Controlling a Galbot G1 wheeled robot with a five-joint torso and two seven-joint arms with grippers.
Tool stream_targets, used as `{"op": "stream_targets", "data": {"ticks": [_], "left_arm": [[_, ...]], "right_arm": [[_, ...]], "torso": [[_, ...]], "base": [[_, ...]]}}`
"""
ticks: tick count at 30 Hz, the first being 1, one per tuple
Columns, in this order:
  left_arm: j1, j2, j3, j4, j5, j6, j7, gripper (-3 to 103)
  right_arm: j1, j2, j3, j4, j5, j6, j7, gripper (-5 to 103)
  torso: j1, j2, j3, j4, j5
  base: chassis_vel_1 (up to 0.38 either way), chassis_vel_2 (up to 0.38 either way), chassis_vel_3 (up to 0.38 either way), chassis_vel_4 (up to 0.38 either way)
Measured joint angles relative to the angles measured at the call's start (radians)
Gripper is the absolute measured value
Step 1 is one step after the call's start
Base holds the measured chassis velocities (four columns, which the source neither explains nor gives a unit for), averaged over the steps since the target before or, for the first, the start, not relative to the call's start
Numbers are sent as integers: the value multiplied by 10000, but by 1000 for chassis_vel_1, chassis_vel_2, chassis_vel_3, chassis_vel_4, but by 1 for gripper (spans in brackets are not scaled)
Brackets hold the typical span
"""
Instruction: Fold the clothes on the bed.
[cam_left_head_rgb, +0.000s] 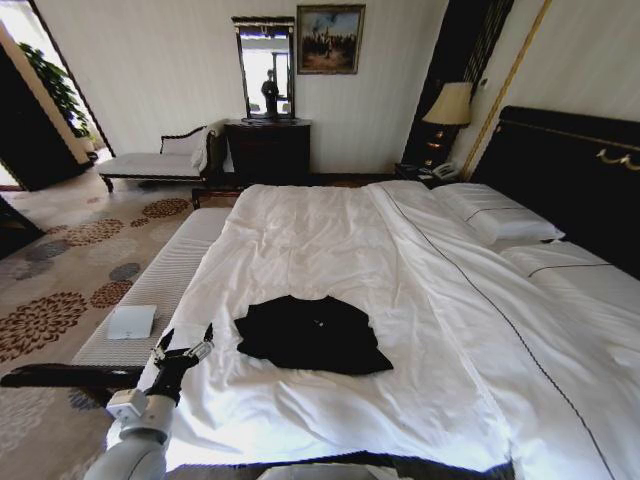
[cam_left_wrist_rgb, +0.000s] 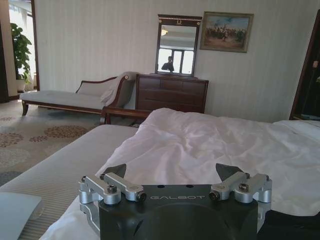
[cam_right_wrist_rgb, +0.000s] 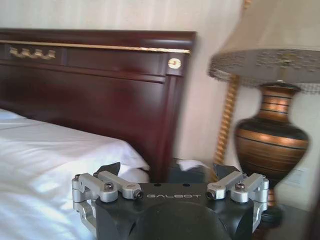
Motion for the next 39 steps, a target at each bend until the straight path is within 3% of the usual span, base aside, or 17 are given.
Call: {"op": "stream_targets", "data": {"ticks": [10, 22, 26, 33, 39], "left_arm": [[115, -82, -41, 1, 74, -16, 38, 100], [123, -180, -75, 118, 156, -29, 83, 100], [133, -90, -79, 175, 172, -32, 104, 100], [66, -70, 78, 253, 257, -11, 86, 100], [78, -172, 78, 330, 274, -28, 105, 100]], "right_arm": [[-487, 680, -1157, 2946, 344, -145, -616, 100], [-666, 609, -3099, 5594, 632, -696, -838, 100], [-651, 475, -4101, 6166, 42, -755, -848, 100], [-510, -479, -5850, 6694, -789, -912, -869, 100], [-507, -121, -7079, 6915, -1782, -729, -894, 100]], "torso": [[0, 0, 1, 2, -3], [1, -1, 2, 5, -2], [1, 0, 1, 1, -3], [1, -1, 2, 4, -1], [1, 0, 1, 1, -2]], "base": [[0, 0, 0, 0], [0, 0, 0, 0], [0, 0, 0, 0], [0, 0, 0, 0], [0, 0, 0, 0]]}}
